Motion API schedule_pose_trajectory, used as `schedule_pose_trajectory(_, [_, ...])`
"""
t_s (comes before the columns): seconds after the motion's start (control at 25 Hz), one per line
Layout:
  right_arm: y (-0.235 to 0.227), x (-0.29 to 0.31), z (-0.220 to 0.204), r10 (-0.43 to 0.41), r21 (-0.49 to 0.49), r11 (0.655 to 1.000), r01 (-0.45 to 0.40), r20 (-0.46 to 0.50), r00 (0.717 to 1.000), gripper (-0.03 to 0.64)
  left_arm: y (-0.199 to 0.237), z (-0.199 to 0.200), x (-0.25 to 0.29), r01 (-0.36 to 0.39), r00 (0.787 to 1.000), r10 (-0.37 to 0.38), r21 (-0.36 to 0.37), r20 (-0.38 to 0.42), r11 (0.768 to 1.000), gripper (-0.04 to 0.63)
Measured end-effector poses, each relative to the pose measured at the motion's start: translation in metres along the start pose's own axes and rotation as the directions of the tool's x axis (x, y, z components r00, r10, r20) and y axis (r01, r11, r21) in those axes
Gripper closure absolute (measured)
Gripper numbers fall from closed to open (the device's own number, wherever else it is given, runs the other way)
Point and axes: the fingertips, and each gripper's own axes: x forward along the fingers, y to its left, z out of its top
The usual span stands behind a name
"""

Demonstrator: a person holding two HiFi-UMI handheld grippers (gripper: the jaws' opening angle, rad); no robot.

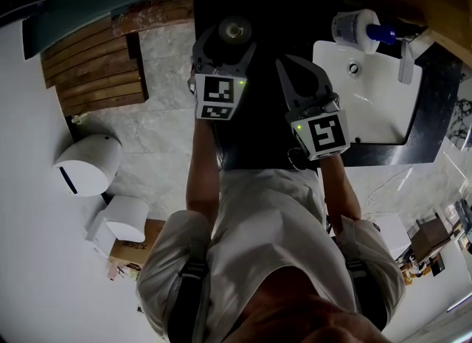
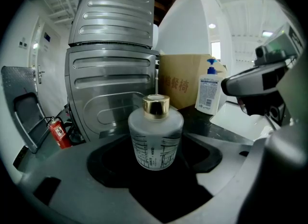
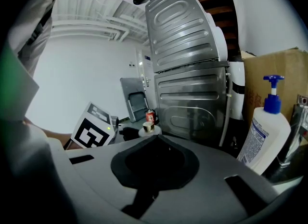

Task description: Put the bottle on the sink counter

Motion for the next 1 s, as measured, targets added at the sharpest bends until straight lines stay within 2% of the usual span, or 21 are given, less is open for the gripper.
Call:
schedule_pose_trajectory(0.48, [0.026, -0.016, 0.000, 0.010, -0.005, 1.000, -0.010, -0.003, 1.000, 0.618, -0.003, -0.013, -0.027, -0.005, 1.000, 0.004, -0.072, -0.006, 0.997, 0.268])
schedule_pose_trajectory(0.84, [0.050, -0.029, 0.010, 0.030, -0.028, 0.999, -0.029, 0.023, 0.999, 0.618, -0.005, -0.002, -0.063, -0.004, 0.999, 0.008, -0.087, 0.045, 0.996, 0.270])
schedule_pose_trajectory(1.0, [0.061, -0.037, 0.016, 0.034, -0.039, 0.999, -0.033, 0.033, 0.999, 0.620, -0.006, 0.009, -0.083, -0.024, 0.996, 0.030, -0.083, 0.081, 0.996, 0.345])
